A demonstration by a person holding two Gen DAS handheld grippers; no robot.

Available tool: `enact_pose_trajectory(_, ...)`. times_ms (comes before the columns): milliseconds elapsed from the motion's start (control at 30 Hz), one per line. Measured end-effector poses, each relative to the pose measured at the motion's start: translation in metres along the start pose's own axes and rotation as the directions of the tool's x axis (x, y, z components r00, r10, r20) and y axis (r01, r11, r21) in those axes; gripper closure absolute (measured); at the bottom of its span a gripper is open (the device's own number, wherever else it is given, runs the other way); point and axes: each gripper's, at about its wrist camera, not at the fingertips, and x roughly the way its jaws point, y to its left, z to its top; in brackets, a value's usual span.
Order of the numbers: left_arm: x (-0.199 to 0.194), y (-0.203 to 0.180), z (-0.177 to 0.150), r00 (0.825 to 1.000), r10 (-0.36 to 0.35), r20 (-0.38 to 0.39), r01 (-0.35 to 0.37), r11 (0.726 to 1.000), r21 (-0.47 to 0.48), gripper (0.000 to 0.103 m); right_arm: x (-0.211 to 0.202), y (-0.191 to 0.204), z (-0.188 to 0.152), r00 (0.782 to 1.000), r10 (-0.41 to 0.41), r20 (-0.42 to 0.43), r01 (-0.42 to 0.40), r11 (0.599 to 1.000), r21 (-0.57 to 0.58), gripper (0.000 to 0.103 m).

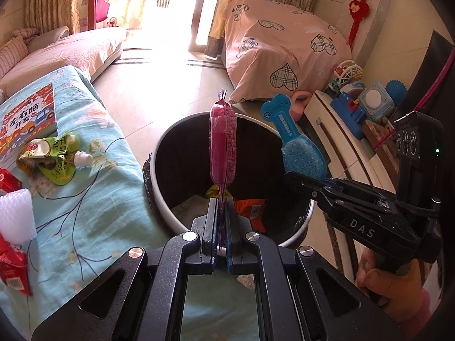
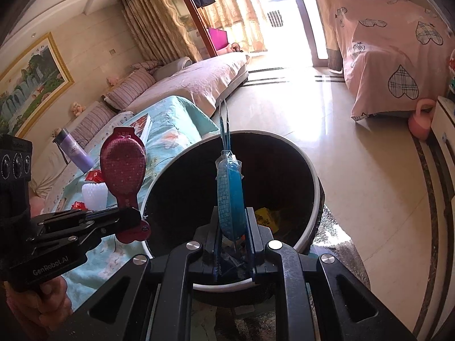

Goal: Collect trash
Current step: 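Carry the pink and blue brushes over the black bin and open both grippers, then grasp the red Skittles tube with the left gripper while the right gripper grasps the red snack bag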

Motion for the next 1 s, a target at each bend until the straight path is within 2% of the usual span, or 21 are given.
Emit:
enact_pose_trajectory(133,0.009,0.003,0.004,1.000,-0.001,-0.018,0.000,1.000,-0.014,0.095,0.010,-0.004,0.003,1.000,0.006,-0.023,-0.006,1.000,0.013,0.083)
enact_pose_trajectory(200,0.009,0.005,0.004,1.000,0.000,-0.018,0.000,1.000,-0.023,0.082,0.014,-0.007,0.005,0.999,0.006,-0.035,-0.005,1.000,0.022,0.070)
enact_pose_trajectory(233,0.008,0.006,0.003,1.000,0.005,-0.013,-0.005,1.000,-0.025,0.070,0.014,-0.008,0.005,0.999,0.009,-0.033,-0.008,1.000,0.029,0.058)
enact_pose_trajectory(267,0.005,0.006,0.002,1.000,0.008,-0.001,-0.008,1.000,-0.026,0.062,0.013,-0.009,0.005,1.000,0.009,-0.029,-0.008,0.999,0.033,0.053)
enact_pose_trajectory(433,-0.007,0.015,-0.008,1.000,0.005,0.018,-0.004,0.999,-0.050,0.059,0.002,-0.008,0.002,1.000,0.007,-0.005,-0.007,0.999,0.038,0.048)
enact_pose_trajectory(500,-0.013,0.021,-0.015,1.000,0.008,0.025,-0.006,0.997,-0.072,0.054,-0.002,-0.007,0.001,1.000,0.012,0.004,-0.012,0.999,0.041,0.043)
enact_pose_trajectory(567,-0.020,0.029,-0.024,1.000,0.009,0.030,-0.006,0.995,-0.101,0.053,-0.008,-0.004,0.000,1.000,0.019,0.023,-0.021,0.999,0.049,0.030)
enact_pose_trajectory(767,-0.050,0.061,-0.059,0.998,0.033,0.054,-0.022,0.982,-0.186,0.053,-0.024,0.020,-0.009,0.995,0.045,0.084,-0.050,0.997,0.051,0.014)
enact_pose_trajectory(900,-0.071,0.084,-0.083,0.997,0.053,0.061,-0.037,0.971,-0.237,0.053,-0.028,0.043,-0.021,0.992,0.068,0.102,-0.072,0.997,0.035,0.010)
enact_pose_trajectory(1000,-0.084,0.099,-0.099,0.995,0.079,0.068,-0.058,0.963,-0.264,0.053,-0.024,0.063,-0.032,0.992,0.097,0.083,-0.099,0.995,0.027,0.009)
